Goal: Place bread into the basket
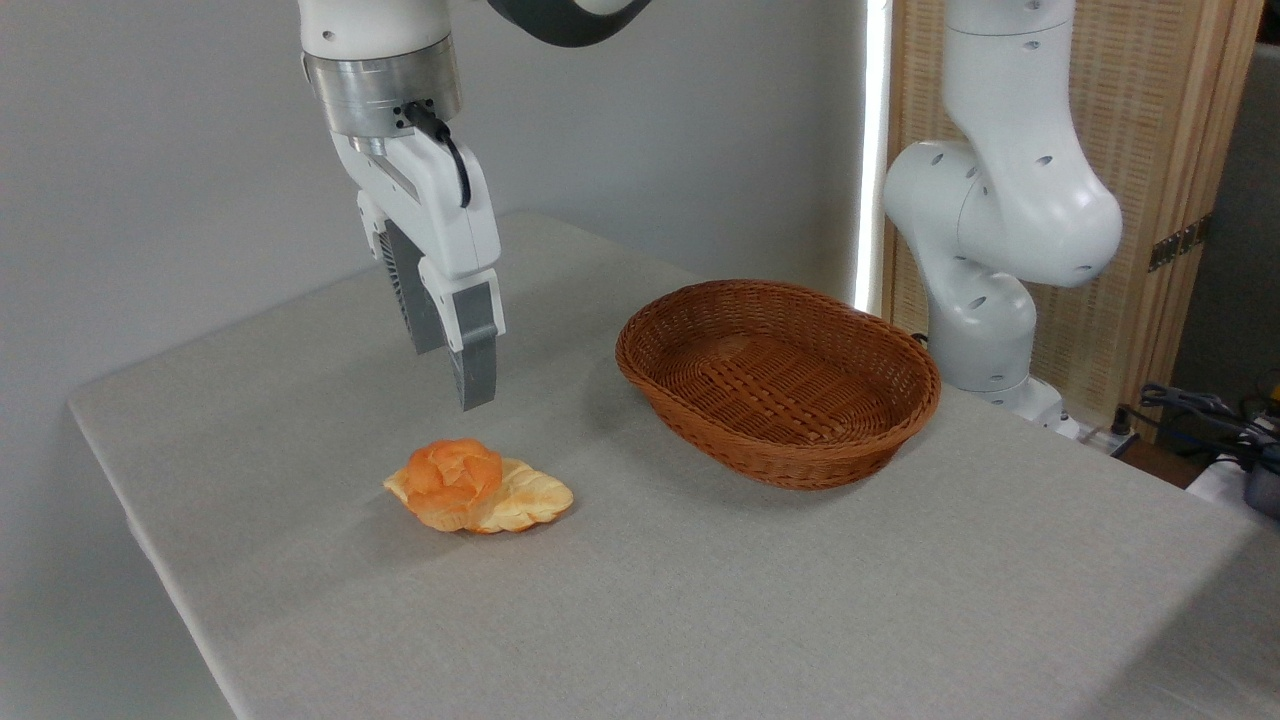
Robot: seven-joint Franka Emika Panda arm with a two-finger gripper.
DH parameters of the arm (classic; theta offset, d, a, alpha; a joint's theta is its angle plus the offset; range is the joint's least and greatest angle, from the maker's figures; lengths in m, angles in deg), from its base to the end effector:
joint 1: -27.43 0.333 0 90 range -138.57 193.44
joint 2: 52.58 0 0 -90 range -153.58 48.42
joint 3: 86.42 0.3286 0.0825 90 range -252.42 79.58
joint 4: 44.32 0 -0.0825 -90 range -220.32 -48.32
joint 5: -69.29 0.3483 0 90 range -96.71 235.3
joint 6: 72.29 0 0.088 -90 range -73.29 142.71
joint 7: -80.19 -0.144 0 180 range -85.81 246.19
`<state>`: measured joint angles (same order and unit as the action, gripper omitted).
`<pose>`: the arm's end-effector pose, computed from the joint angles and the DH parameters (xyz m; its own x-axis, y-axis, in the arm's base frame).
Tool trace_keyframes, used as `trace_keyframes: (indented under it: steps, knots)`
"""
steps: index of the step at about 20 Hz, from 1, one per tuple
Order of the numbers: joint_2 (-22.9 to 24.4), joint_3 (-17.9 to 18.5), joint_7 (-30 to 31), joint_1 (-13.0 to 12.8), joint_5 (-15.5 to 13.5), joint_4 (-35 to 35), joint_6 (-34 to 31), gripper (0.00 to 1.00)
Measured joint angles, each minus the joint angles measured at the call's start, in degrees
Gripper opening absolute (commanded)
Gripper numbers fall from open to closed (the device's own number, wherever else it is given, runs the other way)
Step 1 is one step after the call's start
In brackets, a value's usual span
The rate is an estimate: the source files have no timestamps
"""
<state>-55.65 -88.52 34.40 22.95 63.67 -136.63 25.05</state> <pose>0.5424 -0.0750 0.5660 0.6181 -0.7804 0.0947 -0.7858 -0.6169 0.0453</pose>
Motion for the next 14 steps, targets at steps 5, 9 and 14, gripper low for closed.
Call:
trace_keyframes:
  steps: [5, 9, 14]
  knots:
    - [0.0, 0.0, 0.0, 0.0, 0.0, 0.0, -0.4, 1.00]
    - [0.0, 0.0, 0.0, 0.0, 0.0, 0.0, -0.7, 1.00]
    - [0.0, 0.0, 0.0, 0.0, 0.0, 0.0, -0.8, 1.00]
